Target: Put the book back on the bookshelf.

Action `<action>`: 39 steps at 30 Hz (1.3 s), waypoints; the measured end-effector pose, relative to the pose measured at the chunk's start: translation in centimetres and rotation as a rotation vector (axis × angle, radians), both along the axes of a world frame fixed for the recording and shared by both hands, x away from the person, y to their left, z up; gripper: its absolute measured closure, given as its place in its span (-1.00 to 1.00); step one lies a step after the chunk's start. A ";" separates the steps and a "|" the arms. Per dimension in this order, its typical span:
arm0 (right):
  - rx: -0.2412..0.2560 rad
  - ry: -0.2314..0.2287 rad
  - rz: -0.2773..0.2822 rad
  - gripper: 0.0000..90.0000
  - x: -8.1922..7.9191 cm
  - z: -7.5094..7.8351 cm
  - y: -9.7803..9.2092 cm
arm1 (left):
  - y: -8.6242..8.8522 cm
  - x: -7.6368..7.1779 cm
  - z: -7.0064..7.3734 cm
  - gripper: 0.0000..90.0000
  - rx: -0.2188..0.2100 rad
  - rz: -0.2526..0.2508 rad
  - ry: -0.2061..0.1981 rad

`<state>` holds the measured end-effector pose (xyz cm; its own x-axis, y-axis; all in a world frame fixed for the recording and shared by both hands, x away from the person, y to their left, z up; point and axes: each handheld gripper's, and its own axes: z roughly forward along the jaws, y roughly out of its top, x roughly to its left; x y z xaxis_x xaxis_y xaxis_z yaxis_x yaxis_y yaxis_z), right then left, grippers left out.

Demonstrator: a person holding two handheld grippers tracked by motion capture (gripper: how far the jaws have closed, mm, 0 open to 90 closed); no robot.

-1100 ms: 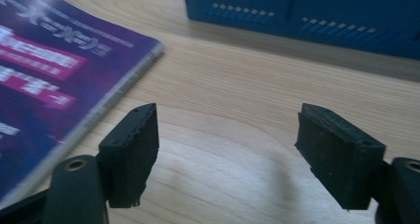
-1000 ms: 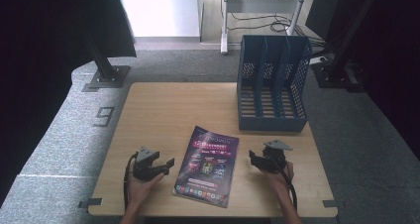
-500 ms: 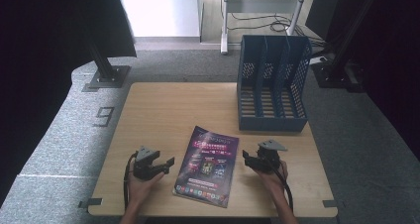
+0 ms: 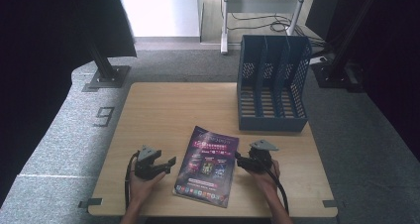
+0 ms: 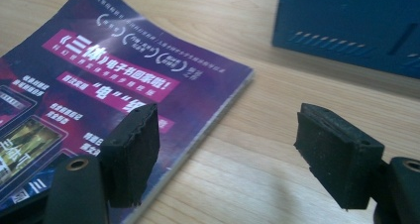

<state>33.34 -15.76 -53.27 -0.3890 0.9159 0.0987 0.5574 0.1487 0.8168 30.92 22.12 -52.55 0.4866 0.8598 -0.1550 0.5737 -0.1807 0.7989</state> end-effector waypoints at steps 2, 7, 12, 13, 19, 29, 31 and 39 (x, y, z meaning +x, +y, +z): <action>-0.005 0.002 0.011 -0.47 0.0 -0.1 0.6 | -0.1 -0.1 0.0 -0.38 0.006 -0.004 0.000; -0.018 0.005 0.032 -0.49 0.5 -0.3 2.1 | -0.1 -0.2 0.0 -0.38 0.005 0.000 0.001; -0.021 0.023 0.042 -0.51 1.0 -0.8 3.0 | 0.0 -0.4 -0.1 -0.38 0.008 0.003 0.001; -0.021 0.025 0.043 -0.51 1.1 -0.8 3.2 | 0.0 -0.4 -0.1 -0.38 0.006 0.003 0.000; -0.042 0.042 0.046 -0.54 1.5 -1.5 4.0 | -0.2 -0.3 -0.2 -0.38 0.011 0.000 0.004; -0.009 0.080 0.049 -0.45 1.9 -2.0 4.0 | -0.9 -0.3 -0.3 -0.40 0.022 -0.028 0.018; -0.001 0.083 0.054 -0.46 1.9 -2.0 3.9 | -1.2 -0.1 -0.4 -0.40 0.028 -0.038 0.021; -0.004 0.085 0.055 -0.45 1.9 -2.0 3.9 | -3.0 0.5 -0.5 -0.40 0.058 -0.077 0.025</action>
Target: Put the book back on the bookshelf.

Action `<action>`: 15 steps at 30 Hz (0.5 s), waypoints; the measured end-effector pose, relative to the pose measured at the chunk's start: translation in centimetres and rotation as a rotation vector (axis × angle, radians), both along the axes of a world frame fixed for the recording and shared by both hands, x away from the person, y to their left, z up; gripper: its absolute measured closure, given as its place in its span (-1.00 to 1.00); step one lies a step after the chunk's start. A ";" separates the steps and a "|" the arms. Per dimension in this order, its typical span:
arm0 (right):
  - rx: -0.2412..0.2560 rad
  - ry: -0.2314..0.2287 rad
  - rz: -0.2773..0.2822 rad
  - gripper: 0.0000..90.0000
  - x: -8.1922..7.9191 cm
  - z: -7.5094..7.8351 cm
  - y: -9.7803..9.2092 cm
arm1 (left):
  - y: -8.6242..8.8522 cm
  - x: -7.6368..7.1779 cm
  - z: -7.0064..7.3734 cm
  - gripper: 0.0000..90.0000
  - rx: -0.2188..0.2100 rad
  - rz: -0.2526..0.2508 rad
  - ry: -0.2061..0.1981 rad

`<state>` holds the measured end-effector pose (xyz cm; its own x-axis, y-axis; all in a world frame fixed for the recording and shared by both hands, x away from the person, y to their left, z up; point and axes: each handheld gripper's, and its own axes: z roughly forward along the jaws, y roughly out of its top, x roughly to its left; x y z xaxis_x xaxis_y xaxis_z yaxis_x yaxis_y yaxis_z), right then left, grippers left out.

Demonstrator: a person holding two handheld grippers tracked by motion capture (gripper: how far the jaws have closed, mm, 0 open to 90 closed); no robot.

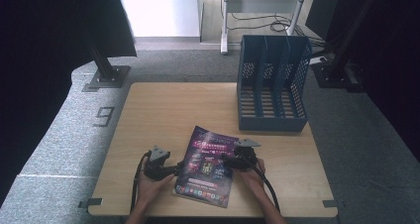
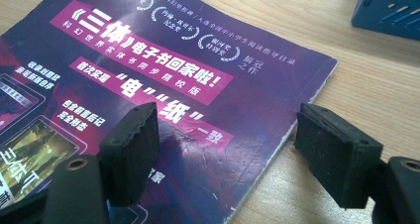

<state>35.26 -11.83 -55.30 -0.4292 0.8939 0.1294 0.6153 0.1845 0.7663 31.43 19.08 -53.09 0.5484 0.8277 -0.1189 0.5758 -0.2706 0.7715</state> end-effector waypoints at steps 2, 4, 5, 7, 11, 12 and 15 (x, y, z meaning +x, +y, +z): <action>-0.002 -0.001 0.004 -0.45 0.0 0.0 0.0 | -0.5 0.4 -0.1 -0.40 0.013 -0.008 0.003; -0.004 -0.002 0.003 -0.45 0.0 0.0 0.0 | -1.0 0.8 -0.3 -0.40 0.011 -0.015 0.018; -0.004 -0.002 0.003 -0.45 0.0 0.0 0.0 | -1.0 0.8 -0.3 -0.40 0.011 -0.015 0.018; -0.005 -0.002 0.007 -0.46 0.0 0.0 0.0 | -2.1 1.6 -0.7 -0.41 0.031 -0.024 0.034; -0.019 -0.008 0.017 -0.46 0.1 0.0 0.0 | -3.4 2.8 -0.9 -0.42 0.056 -0.034 0.038; -0.019 -0.009 0.017 -0.46 0.1 0.0 0.0 | -3.4 2.8 -0.9 -0.42 0.056 -0.034 0.038; -0.019 -0.006 0.016 -0.46 0.1 0.1 0.0 | -4.1 3.9 -0.8 -0.41 0.064 -0.027 0.032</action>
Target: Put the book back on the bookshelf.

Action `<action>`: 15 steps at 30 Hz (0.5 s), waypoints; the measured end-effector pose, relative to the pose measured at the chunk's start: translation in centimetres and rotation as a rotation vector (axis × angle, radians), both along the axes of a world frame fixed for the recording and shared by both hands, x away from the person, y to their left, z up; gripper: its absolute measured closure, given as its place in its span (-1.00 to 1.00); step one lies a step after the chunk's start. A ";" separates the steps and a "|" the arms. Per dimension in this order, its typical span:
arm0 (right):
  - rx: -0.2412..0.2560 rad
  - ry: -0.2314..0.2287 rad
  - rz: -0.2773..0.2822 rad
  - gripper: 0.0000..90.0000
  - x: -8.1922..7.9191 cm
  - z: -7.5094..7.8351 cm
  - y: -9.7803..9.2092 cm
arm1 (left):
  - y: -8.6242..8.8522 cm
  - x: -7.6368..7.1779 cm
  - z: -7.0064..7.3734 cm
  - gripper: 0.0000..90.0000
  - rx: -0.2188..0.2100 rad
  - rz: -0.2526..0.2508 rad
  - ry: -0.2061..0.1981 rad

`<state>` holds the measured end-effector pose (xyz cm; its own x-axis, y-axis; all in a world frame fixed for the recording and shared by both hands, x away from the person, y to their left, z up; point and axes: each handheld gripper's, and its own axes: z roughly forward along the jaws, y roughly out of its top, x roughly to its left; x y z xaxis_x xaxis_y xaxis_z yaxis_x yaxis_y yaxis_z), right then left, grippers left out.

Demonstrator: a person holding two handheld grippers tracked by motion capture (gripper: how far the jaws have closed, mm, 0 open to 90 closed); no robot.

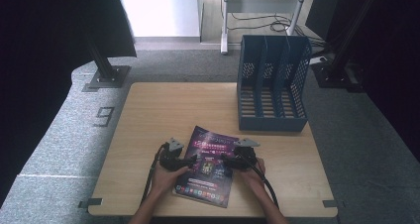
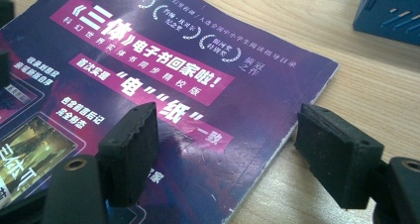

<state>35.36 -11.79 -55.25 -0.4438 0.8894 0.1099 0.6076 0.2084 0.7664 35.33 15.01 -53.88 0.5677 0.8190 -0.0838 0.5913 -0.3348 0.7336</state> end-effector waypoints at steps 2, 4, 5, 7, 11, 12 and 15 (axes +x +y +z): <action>0.001 0.000 -0.002 -0.46 0.0 0.0 0.0 | -0.2 0.4 0.0 -0.41 -0.017 0.002 0.006; 0.002 -0.001 -0.005 -0.45 -0.1 0.0 0.0 | -0.3 0.8 -0.1 -0.42 -0.023 -0.003 0.016; 0.003 -0.002 -0.007 -0.45 -0.1 0.0 0.0 | -0.3 0.8 -0.1 -0.42 -0.030 -0.005 0.017; 0.005 -0.002 -0.010 -0.45 -0.1 -0.1 0.0 | -0.4 1.0 -0.4 -0.43 -0.039 -0.006 0.026; 0.005 -0.002 -0.013 -0.44 -0.2 -0.1 0.0 | -1.2 0.9 -0.5 -0.43 -0.028 -0.029 0.032; 0.006 -0.002 -0.013 -0.44 -0.2 -0.1 0.1 | -1.4 0.8 -0.5 -0.44 -0.007 -0.030 0.022; 0.004 -0.004 -0.016 -0.44 -0.2 0.0 0.1 | -1.5 0.8 -0.6 -0.44 -0.007 -0.026 0.022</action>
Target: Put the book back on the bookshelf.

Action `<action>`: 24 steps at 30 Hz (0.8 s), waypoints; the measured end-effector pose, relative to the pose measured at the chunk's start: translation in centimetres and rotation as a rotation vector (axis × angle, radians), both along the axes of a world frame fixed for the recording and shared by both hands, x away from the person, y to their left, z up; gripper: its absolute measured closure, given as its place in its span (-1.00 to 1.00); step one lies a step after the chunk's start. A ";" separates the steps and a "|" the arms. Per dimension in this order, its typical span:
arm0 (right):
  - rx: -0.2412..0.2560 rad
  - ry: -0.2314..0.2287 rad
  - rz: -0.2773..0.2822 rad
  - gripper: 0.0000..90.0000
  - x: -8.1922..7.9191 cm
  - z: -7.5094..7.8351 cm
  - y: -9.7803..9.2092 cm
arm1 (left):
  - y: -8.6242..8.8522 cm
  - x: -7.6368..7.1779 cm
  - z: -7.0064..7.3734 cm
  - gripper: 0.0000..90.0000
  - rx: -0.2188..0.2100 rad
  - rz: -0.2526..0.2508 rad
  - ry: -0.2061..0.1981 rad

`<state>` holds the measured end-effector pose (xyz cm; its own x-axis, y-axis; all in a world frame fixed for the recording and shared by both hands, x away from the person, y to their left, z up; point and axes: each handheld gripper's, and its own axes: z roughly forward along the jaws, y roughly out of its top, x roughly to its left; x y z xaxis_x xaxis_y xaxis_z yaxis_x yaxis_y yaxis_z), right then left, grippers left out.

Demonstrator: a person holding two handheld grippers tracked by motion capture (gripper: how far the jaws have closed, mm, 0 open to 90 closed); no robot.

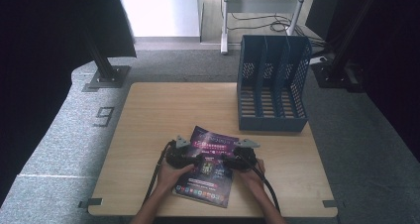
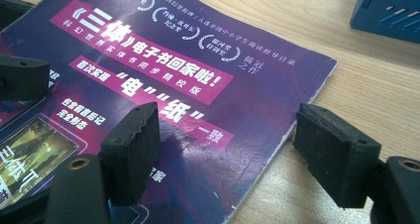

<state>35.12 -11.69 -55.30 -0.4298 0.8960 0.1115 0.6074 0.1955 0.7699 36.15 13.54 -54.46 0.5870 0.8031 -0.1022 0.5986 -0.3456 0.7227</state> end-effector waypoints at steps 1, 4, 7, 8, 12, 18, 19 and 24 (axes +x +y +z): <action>0.001 0.001 0.000 -0.44 0.0 0.0 0.0 | 0.1 0.2 -0.1 -0.44 -0.012 0.004 0.011; 0.001 0.001 0.000 -0.44 0.0 0.0 0.0 | 0.2 0.4 -0.2 -0.47 -0.028 0.011 0.027; 0.004 0.003 -0.005 -0.43 0.0 0.0 0.0 | -0.2 0.5 -0.1 -0.50 -0.012 0.011 0.022; 0.005 0.004 -0.005 -0.43 0.0 0.0 0.0 | -0.2 0.5 -0.1 -0.50 -0.008 0.012 0.020; 0.008 0.006 -0.005 -0.43 0.0 0.0 -0.1 | -0.3 0.5 -0.2 -0.50 -0.021 0.024 0.026; 0.008 0.003 -0.014 -0.39 -0.2 0.0 -0.1 | 0.1 0.5 0.0 -0.48 -0.067 0.028 0.054; 0.008 0.003 -0.016 -0.39 -0.3 0.0 0.0 | 0.1 0.4 0.0 -0.47 -0.071 0.028 0.055; 0.011 0.005 -0.018 -0.39 -0.3 0.0 -0.1 | 0.4 0.4 0.1 -0.46 -0.106 0.030 0.068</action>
<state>34.84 -11.78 -55.30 -0.4129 0.9023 0.1237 0.6146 0.1758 0.7690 36.59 13.97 -54.34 0.5513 0.8030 -0.2264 0.6566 -0.2501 0.7116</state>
